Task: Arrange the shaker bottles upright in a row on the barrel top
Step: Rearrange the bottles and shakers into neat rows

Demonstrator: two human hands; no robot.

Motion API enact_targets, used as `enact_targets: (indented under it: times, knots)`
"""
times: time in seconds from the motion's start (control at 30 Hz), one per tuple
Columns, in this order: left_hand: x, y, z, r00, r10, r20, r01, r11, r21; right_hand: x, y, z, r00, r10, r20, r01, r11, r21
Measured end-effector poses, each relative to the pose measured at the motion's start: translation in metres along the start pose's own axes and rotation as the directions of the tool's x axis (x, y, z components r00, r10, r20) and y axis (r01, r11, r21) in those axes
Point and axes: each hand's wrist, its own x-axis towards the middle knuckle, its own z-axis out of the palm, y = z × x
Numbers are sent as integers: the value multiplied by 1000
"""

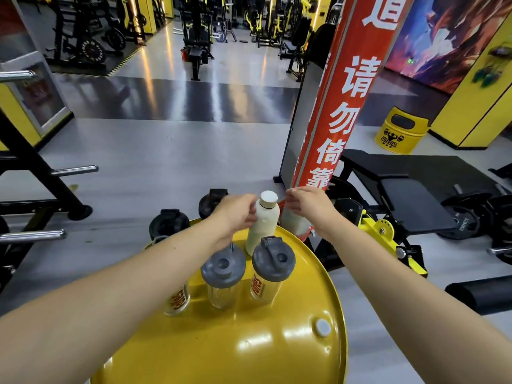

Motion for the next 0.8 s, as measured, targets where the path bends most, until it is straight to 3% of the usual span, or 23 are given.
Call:
enact_targets:
  times: [0.1, 0.4, 0.57, 0.8]
  knots:
    - [-8, -14, 14, 988, -135, 80, 133, 991, 27, -10, 15, -10, 997, 56, 43, -54, 997, -46]
    - [-34, -17, 33, 951, -297, 89, 301, 953, -41, -36, 44, -16, 956, 198, 216, -116, 933, -341]
    - [-41, -16, 37, 941, -324, 95, 330, 943, -46, -43, 48, -20, 936, 224, 273, -86, 894, -440]
    - [-41, -23, 41, 955, -282, 91, 286, 958, -33, -48, 60, -16, 942, 232, 243, -121, 910, -397]
